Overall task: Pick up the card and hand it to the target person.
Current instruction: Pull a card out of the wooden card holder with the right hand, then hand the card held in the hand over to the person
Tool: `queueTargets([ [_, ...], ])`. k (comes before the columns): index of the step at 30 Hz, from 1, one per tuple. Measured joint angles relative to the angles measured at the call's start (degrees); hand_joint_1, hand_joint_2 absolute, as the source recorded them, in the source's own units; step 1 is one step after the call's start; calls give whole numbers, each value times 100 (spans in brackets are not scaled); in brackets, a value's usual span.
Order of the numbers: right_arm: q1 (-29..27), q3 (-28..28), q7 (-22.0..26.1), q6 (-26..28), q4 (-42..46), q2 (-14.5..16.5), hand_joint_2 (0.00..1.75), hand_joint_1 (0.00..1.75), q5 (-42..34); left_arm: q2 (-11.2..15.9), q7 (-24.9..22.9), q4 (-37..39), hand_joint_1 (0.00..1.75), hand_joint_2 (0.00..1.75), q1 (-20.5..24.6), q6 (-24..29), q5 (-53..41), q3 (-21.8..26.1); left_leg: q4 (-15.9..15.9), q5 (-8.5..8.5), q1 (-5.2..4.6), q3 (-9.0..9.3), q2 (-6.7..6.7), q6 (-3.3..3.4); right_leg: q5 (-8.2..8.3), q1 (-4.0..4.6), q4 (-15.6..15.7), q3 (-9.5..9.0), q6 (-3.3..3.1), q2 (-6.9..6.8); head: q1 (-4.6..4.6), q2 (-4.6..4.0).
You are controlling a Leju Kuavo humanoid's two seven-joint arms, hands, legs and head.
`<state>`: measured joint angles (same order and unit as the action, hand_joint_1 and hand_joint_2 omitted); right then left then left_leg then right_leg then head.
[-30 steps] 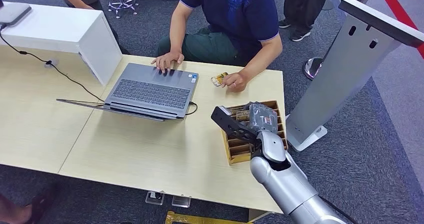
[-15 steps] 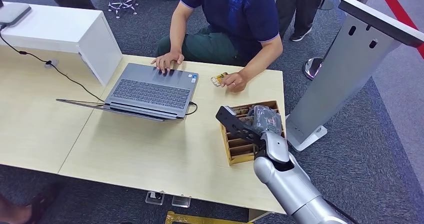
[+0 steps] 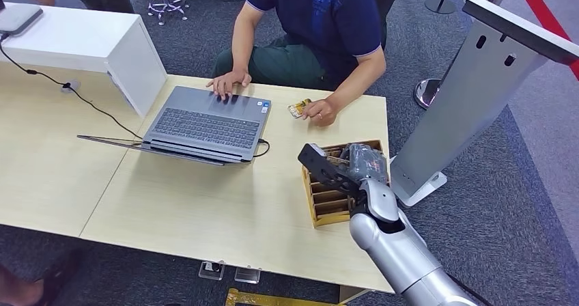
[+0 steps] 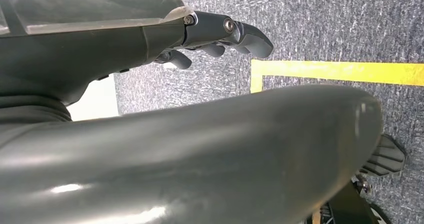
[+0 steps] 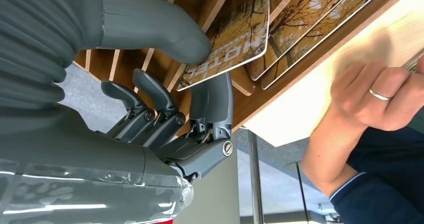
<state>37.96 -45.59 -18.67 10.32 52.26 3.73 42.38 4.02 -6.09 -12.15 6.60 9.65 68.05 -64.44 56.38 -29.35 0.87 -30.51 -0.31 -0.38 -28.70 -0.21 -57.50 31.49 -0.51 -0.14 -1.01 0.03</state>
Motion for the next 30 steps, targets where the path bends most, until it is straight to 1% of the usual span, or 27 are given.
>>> queueTargets([
  [12,-21,60,-11,25,101,-51,175,166,16,-4,-1,0,0,0,0,12,-64,0,0,0,0,-1,0,0,0,0,0,0,0,0,1,-1],
  [17,102,63,-60,-77,287,-56,175,166,44,-4,1,0,0,0,0,10,-67,-1,0,0,0,-1,0,0,0,0,-1,0,0,0,0,-1],
  [20,352,62,-56,-164,404,-45,175,166,11,-4,12,0,0,0,1,9,-89,-1,0,2,0,-1,0,-2,0,0,-2,0,-1,0,0,0],
  [25,926,35,-64,-346,443,31,175,166,-15,-4,34,0,0,0,1,3,-123,-2,0,3,0,-1,0,-2,1,0,-4,-1,-1,0,2,-1],
  [30,1426,-17,-49,-345,294,147,175,166,16,-4,43,0,0,0,3,-3,-159,-2,0,3,0,-3,-1,-2,1,0,-5,0,-1,0,0,-1],
])
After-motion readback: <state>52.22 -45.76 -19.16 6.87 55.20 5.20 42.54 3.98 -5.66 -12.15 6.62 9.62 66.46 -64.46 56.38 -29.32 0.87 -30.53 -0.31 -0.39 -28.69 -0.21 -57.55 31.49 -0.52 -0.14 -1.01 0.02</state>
